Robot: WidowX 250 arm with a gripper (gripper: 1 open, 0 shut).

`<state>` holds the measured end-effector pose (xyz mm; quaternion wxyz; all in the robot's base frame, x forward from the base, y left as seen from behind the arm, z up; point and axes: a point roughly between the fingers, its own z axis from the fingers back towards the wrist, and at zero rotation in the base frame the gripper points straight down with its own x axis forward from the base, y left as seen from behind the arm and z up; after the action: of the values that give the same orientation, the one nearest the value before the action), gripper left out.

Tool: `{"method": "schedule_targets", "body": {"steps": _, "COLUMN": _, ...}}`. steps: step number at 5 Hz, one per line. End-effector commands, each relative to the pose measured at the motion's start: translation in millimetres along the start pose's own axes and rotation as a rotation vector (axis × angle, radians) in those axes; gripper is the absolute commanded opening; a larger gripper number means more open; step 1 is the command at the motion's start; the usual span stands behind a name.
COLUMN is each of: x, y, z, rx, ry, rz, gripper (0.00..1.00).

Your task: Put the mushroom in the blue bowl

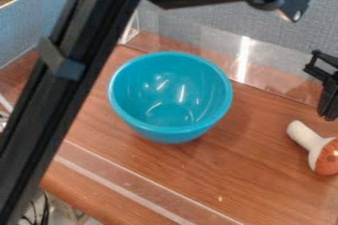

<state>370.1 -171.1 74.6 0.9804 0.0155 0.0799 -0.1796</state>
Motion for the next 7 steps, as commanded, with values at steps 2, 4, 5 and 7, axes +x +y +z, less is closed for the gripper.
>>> {"method": "schedule_targets", "body": {"steps": 2, "x": -15.4, "y": 5, "z": 45.4, "rx": -0.012, "ry": -0.114, "rz": 0.016, "gripper": 0.0}}
{"method": "schedule_targets", "body": {"steps": 4, "x": -23.3, "y": 14, "z": 36.8, "rx": -0.016, "ry": -0.096, "rz": 0.038, "gripper": 0.0}}
{"method": "schedule_targets", "body": {"steps": 5, "x": -25.1, "y": 19, "z": 30.4, "rx": -0.018, "ry": -0.085, "rz": 0.051, "gripper": 0.0}}
{"method": "schedule_targets", "body": {"steps": 7, "x": -26.8, "y": 25, "z": 21.0, "rx": -0.021, "ry": -0.071, "rz": 0.069, "gripper": 0.0}}
